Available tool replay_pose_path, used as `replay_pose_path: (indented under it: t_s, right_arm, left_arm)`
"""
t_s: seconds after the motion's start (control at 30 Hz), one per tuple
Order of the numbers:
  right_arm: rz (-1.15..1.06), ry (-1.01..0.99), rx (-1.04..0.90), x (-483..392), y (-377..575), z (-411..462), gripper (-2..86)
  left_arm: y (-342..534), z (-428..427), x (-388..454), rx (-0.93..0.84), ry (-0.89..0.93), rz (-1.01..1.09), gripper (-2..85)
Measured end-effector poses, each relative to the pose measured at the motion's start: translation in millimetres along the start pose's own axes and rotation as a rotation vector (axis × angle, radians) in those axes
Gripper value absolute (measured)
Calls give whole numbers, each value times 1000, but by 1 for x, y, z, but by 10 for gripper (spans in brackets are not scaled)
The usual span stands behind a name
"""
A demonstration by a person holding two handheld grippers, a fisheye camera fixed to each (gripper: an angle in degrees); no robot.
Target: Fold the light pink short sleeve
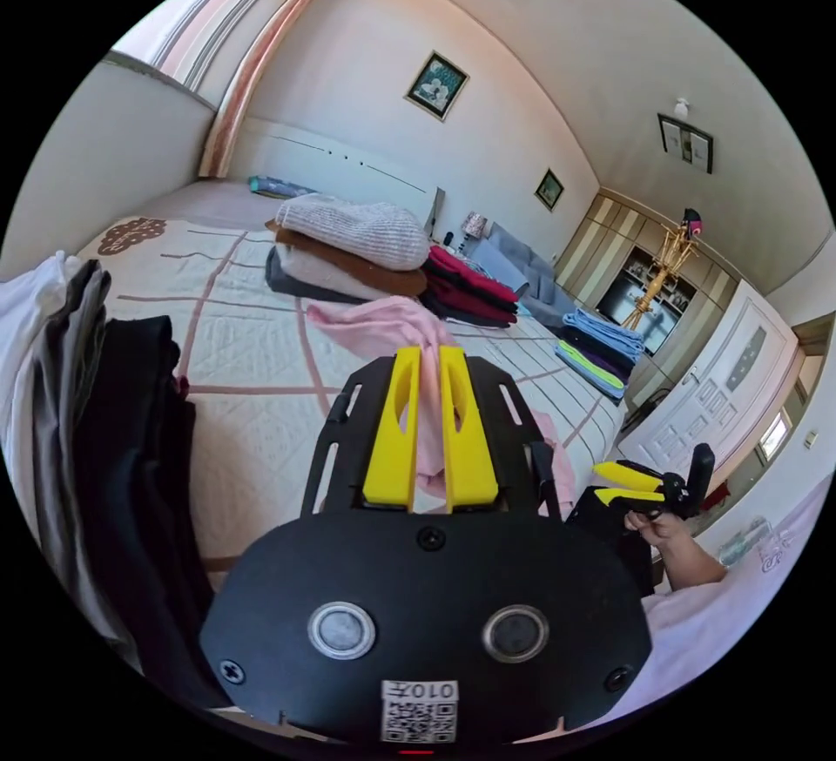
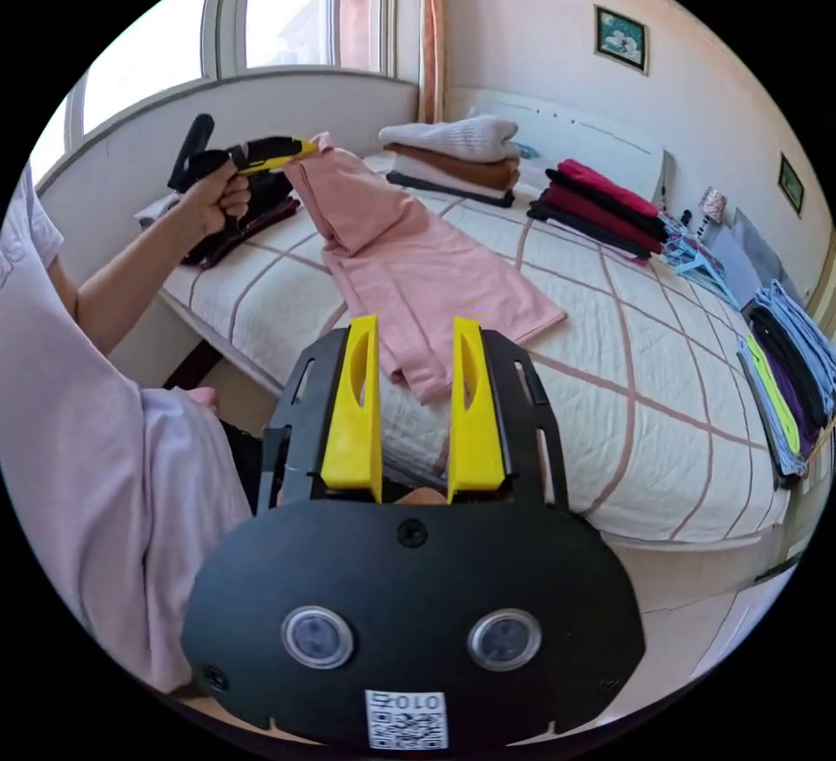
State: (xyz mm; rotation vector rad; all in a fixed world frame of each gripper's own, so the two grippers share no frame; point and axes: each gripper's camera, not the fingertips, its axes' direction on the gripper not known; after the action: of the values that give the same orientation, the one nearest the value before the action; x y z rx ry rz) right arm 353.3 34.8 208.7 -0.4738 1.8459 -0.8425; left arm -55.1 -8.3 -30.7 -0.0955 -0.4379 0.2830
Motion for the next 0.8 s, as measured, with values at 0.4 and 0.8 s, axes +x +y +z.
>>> replay_pose_path:
  t_s: [0.4,0.8]
  right_arm:
    - [-38,10,-89,-6,-39,27,28]
    - [140,401,341,74,-126,-191,16]
  left_arm:
    - [-16,-9,-42,-12,49,-16,37]
    - [-76,-48,-26,111,214,47,47]
